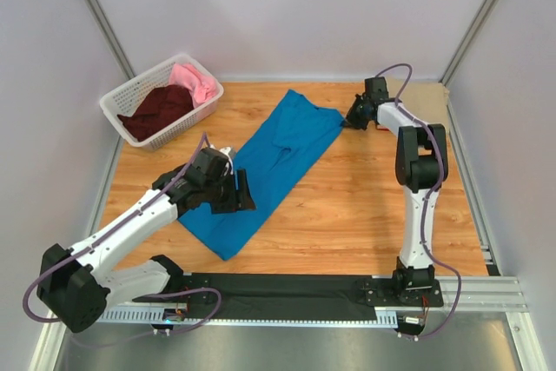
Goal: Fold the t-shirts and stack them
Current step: Fold the tshirt
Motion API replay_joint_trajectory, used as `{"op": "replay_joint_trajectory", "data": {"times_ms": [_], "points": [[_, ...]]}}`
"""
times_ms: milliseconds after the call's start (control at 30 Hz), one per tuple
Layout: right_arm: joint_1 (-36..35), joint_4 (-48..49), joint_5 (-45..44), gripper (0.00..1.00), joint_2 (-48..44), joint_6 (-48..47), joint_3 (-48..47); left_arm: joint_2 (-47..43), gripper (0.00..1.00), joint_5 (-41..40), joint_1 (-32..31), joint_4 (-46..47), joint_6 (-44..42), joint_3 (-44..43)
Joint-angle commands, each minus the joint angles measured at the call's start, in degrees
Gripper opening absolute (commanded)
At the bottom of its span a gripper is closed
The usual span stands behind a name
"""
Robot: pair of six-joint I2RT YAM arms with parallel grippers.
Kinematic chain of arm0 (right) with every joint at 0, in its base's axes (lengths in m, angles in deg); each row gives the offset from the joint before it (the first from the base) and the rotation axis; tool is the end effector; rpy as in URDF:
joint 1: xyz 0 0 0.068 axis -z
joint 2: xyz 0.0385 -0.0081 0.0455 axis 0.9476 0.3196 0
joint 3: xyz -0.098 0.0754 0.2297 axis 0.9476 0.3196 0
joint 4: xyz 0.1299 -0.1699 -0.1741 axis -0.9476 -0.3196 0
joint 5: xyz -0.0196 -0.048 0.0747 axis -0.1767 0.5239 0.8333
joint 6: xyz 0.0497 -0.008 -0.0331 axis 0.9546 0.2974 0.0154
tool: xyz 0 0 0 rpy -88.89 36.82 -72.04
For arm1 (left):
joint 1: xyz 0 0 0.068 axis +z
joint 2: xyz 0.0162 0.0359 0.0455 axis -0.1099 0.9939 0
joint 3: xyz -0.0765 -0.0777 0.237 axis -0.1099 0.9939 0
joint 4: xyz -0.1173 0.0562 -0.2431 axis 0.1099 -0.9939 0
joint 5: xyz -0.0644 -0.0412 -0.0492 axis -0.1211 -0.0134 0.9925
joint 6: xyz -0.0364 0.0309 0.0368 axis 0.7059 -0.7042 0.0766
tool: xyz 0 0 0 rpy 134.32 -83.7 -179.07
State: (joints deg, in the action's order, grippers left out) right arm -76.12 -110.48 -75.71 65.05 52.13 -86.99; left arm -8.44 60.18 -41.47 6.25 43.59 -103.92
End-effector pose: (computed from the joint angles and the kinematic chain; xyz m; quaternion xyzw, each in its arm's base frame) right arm 0.5026 0.0517 0.1216 0.1950 0.9282 0.1953 0.2496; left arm 0.1898 -0.1424 0.2299 -0.0377 0.9486 -0.2506 0.1895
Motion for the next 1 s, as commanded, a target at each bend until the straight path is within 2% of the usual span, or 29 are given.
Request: {"op": "replay_joint_trajectory", "data": {"times_ms": [0, 200, 300, 367, 467, 500, 533, 633, 667, 733, 767, 800, 833, 900, 933, 967], "points": [[0.7, -2.5, 0.8, 0.03, 5.0, -5.0, -10.3, 2.6, 0.69, 0.9, -0.2, -1.6, -4.0, -3.2], [2.6, -7.6, 3.5, 0.06, 14.4, -5.5, -28.6, 5.9, 0.7, -1.5, -0.2, -4.7, -6.6, -5.1], [3.4, -13.0, 4.6, 0.17, 16.7, -4.0, -34.8, 7.6, 0.7, -1.9, -0.2, -3.9, -7.4, -4.3], [3.4, -13.7, 5.4, 0.27, 13.9, -3.2, -33.5, 9.9, 0.69, 1.1, -0.2, -1.5, -7.6, -3.8], [3.3, -13.6, 5.3, 0.38, 7.9, -0.3, -23.9, 13.2, 0.67, 3.2, -0.2, -1.5, -8.4, -5.2], [3.3, -13.2, 5.3, 0.4, 3.0, 0.9, -20.8, 13.4, 0.67, 2.5, -0.1, -2.0, -8.5, -6.1], [3.1, -13.2, 5.5, 0.44, 0.6, 3.1, -14.0, 13.5, 0.68, 1.0, 0.0, -2.5, -9.2, -6.6], [1.2, -13.4, 5.6, 0.47, -9.5, 6.2, -1.2, 12.9, 0.69, 1.6, 3.0, -2.9, -11.0, -8.6], [-0.9, -13.4, 5.4, 0.47, -11.8, 6.5, 2.1, 12.7, 0.69, 2.6, 6.4, -2.9, -11.3, -8.9], [-3.1, -13.4, 4.7, 0.44, -19.4, 6.8, 7.7, 11.9, 0.69, 5.1, 9.8, -2.2, -11.9, -8.9], [-6.2, -12.5, 4.8, 0.42, -21.8, 6.8, 14.4, 11.5, 0.69, 5.4, 13.0, -2.1, -12.5, -8.9], [-7.9, -10.3, 5.2, 0.39, -24.5, 6.6, 17.3, 11.2, 0.69, 6.8, 14.6, -2.4, -12.9, -9.1], [-9.7, -9.5, 5.3, 0.33, -28.5, 6.5, 20.3, 11.1, 0.69, 7.8, 17.8, -2.2, -13.3, -9.3], [-16.1, -8.0, 5.3, 0.23, -33.3, 6.0, 26.3, 11.7, 0.69, 11.7, 23.0, -2.8, -15.0, -10.4], [-18.4, -7.3, 5.2, 0.21, -34.5, 5.8, 27.8, 12.1, 0.69, 12.9, 23.0, -3.0, -15.8, -11.0], [-23.0, -6.6, 5.2, 0.19, -35.3, 5.8, 29.1, 12.4, 0.69, 14.0, 26.5, -3.3, -16.5, -12.4]]}}
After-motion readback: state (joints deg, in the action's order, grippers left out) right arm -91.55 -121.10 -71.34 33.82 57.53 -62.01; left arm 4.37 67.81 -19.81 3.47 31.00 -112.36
